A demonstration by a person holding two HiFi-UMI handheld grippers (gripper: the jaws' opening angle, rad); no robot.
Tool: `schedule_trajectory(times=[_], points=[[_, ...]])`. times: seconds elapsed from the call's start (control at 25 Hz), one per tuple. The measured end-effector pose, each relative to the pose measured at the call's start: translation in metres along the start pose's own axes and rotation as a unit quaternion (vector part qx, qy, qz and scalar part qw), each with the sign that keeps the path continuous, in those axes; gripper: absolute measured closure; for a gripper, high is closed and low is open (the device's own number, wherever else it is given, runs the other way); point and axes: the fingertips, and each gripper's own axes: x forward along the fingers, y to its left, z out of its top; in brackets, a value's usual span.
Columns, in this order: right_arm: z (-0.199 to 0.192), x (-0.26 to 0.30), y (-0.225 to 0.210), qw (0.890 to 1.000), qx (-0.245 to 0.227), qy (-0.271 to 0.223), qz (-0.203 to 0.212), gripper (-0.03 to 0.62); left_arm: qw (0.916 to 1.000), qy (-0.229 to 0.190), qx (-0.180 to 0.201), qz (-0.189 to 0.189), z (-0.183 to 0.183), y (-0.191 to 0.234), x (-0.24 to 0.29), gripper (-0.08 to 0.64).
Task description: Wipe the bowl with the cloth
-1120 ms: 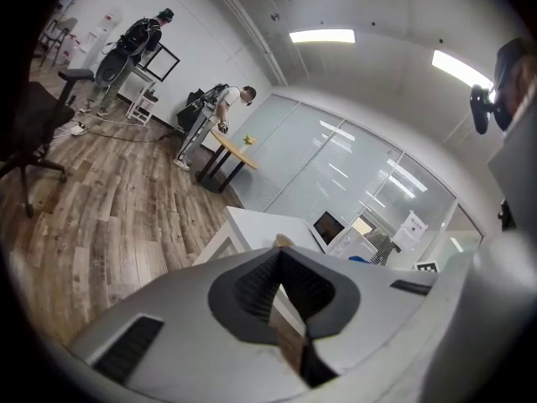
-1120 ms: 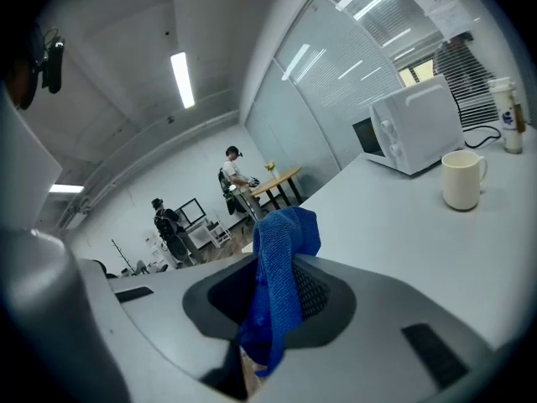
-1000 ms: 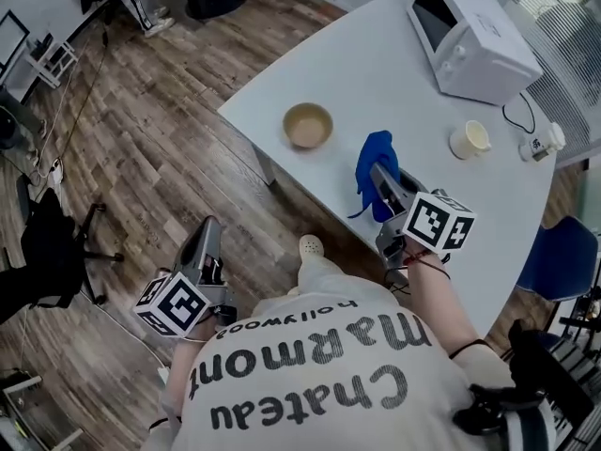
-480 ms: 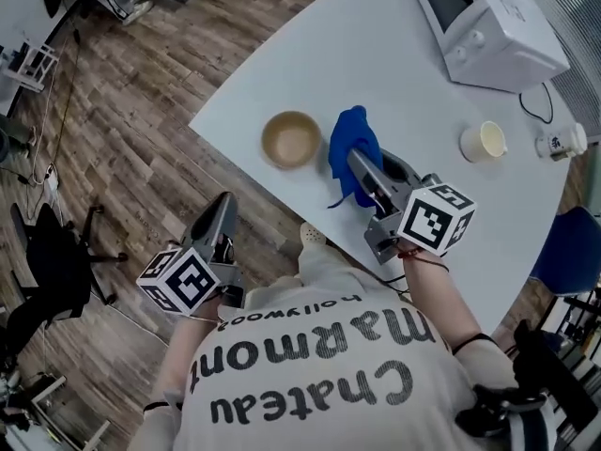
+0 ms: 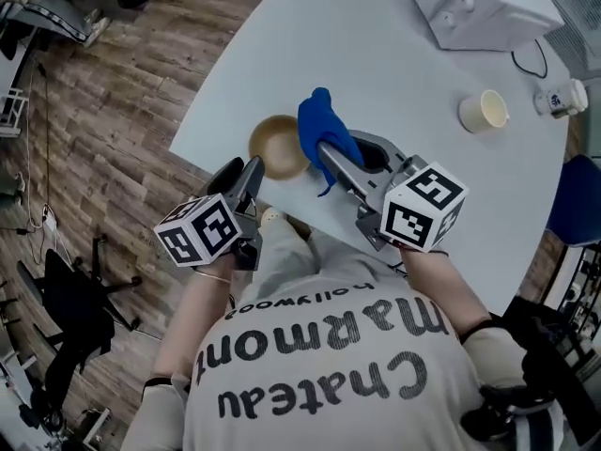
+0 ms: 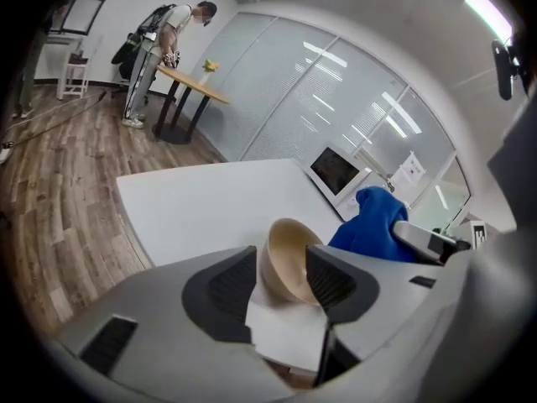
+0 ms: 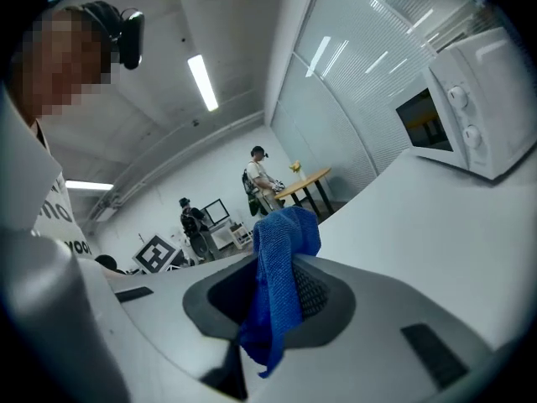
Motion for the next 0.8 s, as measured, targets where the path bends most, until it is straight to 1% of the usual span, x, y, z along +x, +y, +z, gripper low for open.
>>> schedule_trajectory(times=[0.12,0.24,0.32,0.36,0.48,0.6,0.68,0.8], points=[[0.002,0.002,-0.002,0.999,0.010,0.006,-0.038,0.526,0.9988,0.047,-0.004,-0.012,-0.003,0.004,0.018,0.359],[0.005,0.005,-0.001,0.997,0.025,0.007,-0.068,0.526,0.9947,0.095,0.025,-0.031,-0.007,-0.002,0.033,0.357],[0.006,0.013,0.000,0.996,0.031,0.011,-0.082,0.526,0.9919,0.115,0.037,-0.040,-0.009,-0.004,0.042,0.422],[0.005,0.018,0.002,0.996,0.033,0.014,-0.085,0.526,0.9910,0.121,0.037,-0.042,-0.008,-0.004,0.045,0.426],[-0.003,0.031,0.010,0.995,0.039,0.028,-0.089,0.526,0.9898,0.132,0.037,-0.040,-0.008,-0.005,0.053,0.462],[-0.018,0.042,0.014,0.993,0.044,0.054,-0.094,0.526,0.9899,0.129,0.052,-0.025,-0.004,-0.006,0.059,0.520],[-0.027,0.047,0.012,0.991,0.046,0.074,-0.098,0.526,0.9902,0.121,0.064,-0.024,0.003,-0.012,0.062,0.522],[-0.033,0.048,0.006,0.988,0.045,0.097,-0.109,0.526,0.9910,0.096,0.082,-0.044,0.020,-0.035,0.065,0.525]])
